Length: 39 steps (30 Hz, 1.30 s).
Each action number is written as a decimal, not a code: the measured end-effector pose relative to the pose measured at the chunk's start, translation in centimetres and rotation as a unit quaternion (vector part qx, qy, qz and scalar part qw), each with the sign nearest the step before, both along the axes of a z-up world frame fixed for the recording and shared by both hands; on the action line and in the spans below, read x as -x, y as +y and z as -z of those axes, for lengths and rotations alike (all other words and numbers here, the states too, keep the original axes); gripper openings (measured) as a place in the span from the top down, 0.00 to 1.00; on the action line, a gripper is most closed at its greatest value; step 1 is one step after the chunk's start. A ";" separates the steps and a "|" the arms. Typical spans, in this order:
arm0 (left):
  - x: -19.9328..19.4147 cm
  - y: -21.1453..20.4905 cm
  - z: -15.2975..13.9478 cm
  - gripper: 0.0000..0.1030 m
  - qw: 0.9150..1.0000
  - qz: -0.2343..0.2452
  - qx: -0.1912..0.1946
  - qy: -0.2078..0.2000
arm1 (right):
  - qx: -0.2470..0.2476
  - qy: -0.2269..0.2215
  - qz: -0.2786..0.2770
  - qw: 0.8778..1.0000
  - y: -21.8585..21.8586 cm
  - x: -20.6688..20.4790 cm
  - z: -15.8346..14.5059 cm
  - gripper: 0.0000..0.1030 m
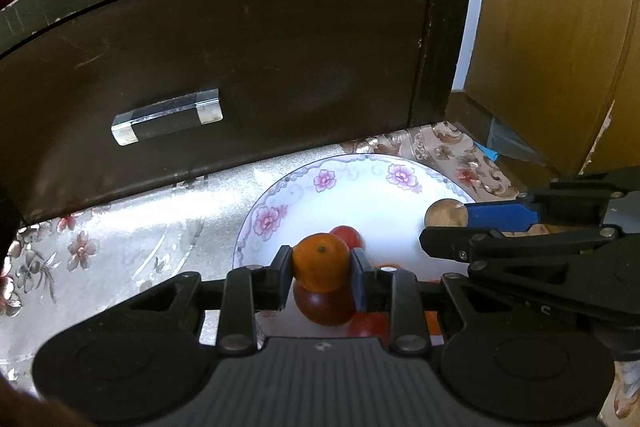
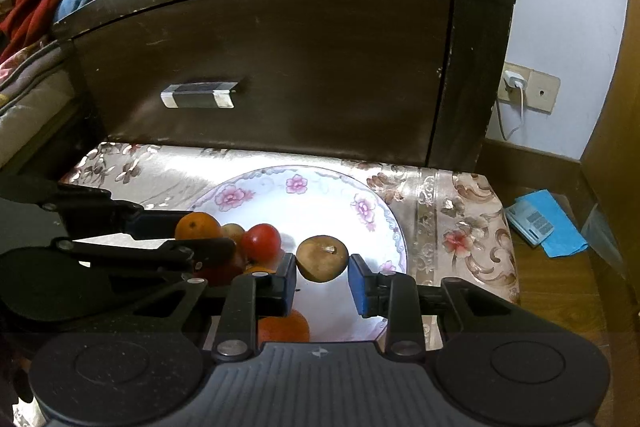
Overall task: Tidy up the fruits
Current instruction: 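Lower both fruits into the white bowl and open both tools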
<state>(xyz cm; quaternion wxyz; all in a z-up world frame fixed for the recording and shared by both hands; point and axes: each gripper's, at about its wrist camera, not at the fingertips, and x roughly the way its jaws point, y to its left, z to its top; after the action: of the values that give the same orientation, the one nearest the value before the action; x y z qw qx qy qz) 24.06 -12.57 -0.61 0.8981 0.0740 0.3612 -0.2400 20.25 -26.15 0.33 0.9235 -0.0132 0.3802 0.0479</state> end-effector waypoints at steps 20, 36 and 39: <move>1.1 0.3 -0.5 0.56 1.000 -0.005 -0.018 -0.008 | 0.002 0.000 0.005 1.000 -0.1 0.3 -0.2 0.69; 2.8 0.9 -1.8 0.53 0.999 -0.022 -0.020 -0.018 | 0.005 -0.007 0.012 1.000 0.2 1.8 -1.2 0.64; 3.3 1.2 -2.3 0.52 0.999 -0.030 -0.019 -0.021 | 0.006 -0.009 0.012 1.000 0.5 2.2 -1.5 0.64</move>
<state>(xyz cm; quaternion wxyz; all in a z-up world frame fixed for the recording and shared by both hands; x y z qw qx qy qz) 20.76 -11.41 1.64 0.9107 0.0852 0.3488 -0.2044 18.04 -25.68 1.81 0.9275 -0.0144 0.3720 0.0342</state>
